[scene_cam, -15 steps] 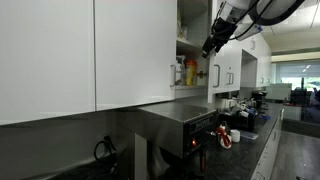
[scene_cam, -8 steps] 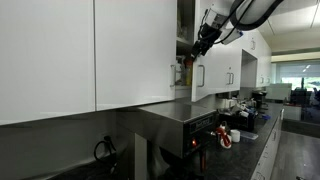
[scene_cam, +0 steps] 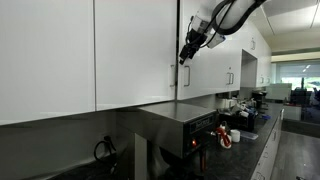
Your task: Open the cupboard door, place the sugar in the cupboard, then close the cupboard door
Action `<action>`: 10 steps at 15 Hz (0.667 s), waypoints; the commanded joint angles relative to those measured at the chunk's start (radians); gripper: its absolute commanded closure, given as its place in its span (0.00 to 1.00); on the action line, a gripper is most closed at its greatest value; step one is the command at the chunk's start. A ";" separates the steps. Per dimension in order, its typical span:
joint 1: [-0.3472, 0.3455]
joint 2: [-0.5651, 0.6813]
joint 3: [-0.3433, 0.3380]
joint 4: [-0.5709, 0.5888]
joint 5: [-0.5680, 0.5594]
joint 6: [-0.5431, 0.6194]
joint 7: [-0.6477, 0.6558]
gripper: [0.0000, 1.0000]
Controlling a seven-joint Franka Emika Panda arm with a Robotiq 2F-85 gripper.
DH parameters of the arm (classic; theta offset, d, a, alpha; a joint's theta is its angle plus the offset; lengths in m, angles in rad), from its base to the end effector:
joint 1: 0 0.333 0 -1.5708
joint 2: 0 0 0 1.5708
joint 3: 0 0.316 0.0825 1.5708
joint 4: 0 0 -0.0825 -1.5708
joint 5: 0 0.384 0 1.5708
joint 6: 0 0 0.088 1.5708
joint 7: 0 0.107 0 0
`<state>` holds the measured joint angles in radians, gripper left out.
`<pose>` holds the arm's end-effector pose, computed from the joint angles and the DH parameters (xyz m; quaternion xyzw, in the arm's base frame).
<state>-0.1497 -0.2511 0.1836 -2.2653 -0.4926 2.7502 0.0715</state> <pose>0.5185 0.0433 0.5416 0.9054 0.1655 0.3519 0.1707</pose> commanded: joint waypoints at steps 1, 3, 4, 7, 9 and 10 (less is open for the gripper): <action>0.057 0.062 -0.043 0.053 0.038 -0.031 -0.060 0.00; 0.079 0.057 -0.056 0.038 0.061 -0.056 -0.066 0.00; 0.091 0.051 -0.064 0.027 0.082 -0.074 -0.073 0.00; 0.125 0.023 -0.077 -0.002 0.161 -0.175 -0.084 0.00; 0.148 0.002 -0.085 -0.023 0.216 -0.237 -0.097 0.00; 0.154 -0.009 -0.086 -0.032 0.232 -0.268 -0.091 0.00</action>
<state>-0.0292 -0.2121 0.1203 -2.2549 -0.3221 2.5627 0.0111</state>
